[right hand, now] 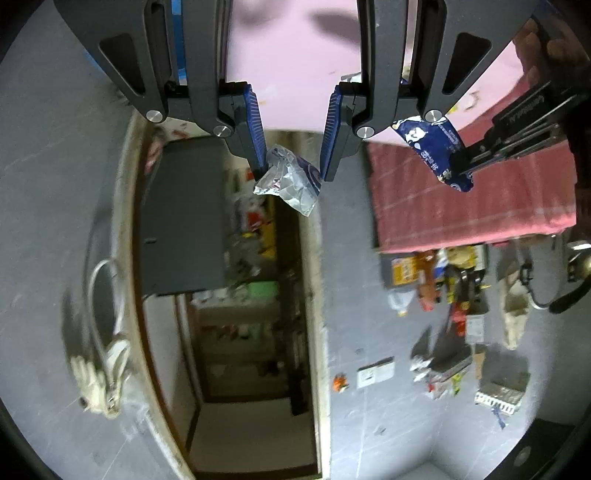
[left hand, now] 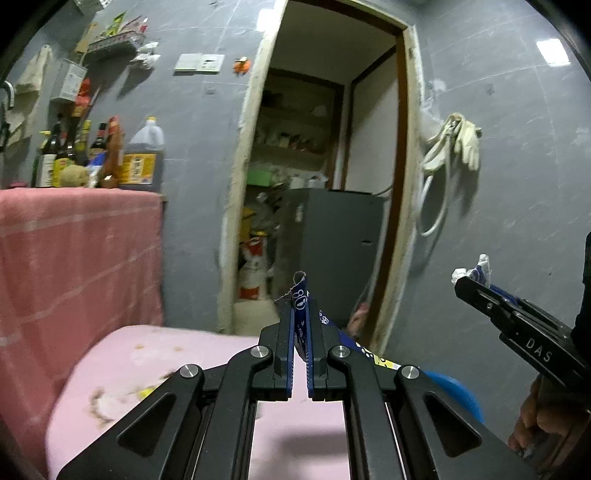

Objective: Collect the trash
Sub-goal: 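Lift the foil and blue wrapper and carry both toward the blue bucket, then open the right tool over the bucket while the left tool releases the wrapper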

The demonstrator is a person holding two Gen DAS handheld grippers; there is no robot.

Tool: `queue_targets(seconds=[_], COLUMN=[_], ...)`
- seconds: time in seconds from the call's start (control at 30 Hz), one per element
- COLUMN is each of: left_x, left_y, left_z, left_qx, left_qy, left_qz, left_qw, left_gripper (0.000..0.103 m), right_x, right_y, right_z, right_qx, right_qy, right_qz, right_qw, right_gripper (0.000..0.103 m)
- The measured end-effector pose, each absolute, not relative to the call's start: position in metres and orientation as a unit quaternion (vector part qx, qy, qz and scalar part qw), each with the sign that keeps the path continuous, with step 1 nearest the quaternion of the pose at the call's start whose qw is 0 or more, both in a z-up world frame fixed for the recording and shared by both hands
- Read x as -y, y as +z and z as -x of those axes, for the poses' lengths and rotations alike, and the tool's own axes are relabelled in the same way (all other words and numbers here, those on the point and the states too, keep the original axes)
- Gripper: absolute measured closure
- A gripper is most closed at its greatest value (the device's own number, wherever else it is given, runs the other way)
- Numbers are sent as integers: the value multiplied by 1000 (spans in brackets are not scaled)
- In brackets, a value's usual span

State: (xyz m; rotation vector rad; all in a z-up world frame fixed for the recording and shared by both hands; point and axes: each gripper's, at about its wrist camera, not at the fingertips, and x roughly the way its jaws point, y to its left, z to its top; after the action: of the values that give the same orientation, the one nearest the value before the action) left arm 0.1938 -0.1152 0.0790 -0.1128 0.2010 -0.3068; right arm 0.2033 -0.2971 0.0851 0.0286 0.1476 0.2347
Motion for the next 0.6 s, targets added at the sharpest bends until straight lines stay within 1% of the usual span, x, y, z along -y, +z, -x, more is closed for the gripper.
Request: queue_targets(seconds=[0.13,0.23,0.47,0.6], left_x=[151,179,239,264], left_y=[85,83,58,38], left_z=[-208,-223,-257,-280], left_qx=[-91,-107,-169,-221], left_qy=[-182,-207,-237,-248], left_qz=[57,62,44,40], left_qw=[977,971,956,942], left_gripper=[100,100,100,99], right_x=[330,355,402,420], right_y=[88,82,55,34], right_z=[-206,-211,-222,-229], right_qx=[-71,-82,-131,-168], right_qy=[79,46,-3,-17], right_qz=[-25,-37,-59,-71], right_qw=[994,995,990,983], right_gripper=[76,75,75,75])
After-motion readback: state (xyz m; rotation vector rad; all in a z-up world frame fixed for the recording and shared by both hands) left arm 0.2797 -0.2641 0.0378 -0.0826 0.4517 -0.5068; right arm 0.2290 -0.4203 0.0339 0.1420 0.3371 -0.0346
